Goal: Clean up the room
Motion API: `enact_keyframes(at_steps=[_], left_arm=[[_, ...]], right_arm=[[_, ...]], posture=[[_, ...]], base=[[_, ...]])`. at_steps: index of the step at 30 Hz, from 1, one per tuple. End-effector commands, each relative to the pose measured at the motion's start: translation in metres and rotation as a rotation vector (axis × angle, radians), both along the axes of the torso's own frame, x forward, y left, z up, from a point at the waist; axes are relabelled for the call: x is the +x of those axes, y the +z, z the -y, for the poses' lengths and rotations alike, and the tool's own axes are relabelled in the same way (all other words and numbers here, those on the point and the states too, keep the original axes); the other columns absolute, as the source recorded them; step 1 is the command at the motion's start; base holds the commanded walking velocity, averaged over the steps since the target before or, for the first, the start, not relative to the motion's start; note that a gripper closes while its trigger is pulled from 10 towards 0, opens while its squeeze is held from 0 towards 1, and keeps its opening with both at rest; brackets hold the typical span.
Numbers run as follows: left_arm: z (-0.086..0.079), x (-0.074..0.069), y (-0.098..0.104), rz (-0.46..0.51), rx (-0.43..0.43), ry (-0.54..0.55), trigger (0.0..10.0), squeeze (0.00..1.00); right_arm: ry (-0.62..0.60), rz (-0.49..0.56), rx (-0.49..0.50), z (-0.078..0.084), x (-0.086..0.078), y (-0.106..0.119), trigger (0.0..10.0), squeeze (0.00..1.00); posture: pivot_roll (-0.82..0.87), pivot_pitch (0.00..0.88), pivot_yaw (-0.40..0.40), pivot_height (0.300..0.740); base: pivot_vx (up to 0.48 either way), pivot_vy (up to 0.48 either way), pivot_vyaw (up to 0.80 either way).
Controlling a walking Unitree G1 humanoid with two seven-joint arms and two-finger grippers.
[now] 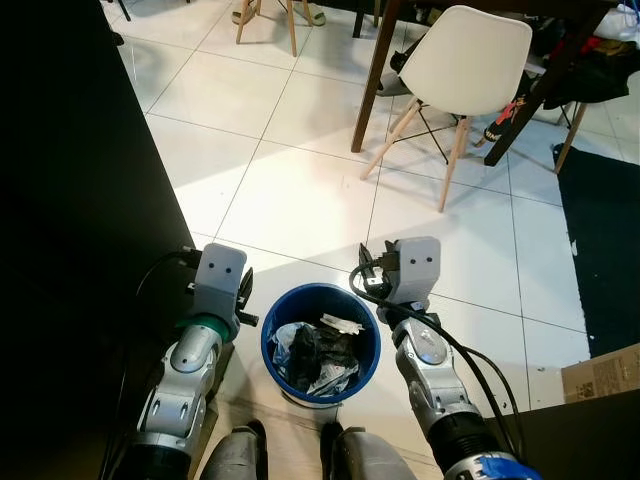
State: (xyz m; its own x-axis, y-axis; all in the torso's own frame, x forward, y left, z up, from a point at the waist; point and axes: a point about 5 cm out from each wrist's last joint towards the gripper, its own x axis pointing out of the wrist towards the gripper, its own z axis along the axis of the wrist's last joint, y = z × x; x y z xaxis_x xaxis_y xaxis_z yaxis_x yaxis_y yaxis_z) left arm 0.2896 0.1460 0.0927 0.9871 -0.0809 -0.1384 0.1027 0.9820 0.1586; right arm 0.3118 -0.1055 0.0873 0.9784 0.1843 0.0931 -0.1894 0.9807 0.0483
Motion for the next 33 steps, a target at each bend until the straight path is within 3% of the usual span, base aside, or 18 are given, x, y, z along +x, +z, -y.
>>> enact_keyframes(at_steps=[1, 33], left_arm=[[0.0013, -0.0026, -0.0053, -0.021, -0.004, 0.002, 10.0, 0.00], [0.0044, -0.0008, -0.0114, -0.035, -0.018, 0.016, 10.0, 0.00]], right_arm=[[-0.010, -0.033, 0.011, 0.0031, -0.0045, -0.0064, 10.0, 0.00], [0.002, -0.054, -0.006, 0.0052, -0.0071, -0.0077, 10.0, 0.00]], posture=[[0.00, 0.113, 0.001, 0.740], [-0.02, 0.080, -0.011, 0.740]], base=[[0.000, 0.000, 0.00], [0.000, 0.000, -0.02]])
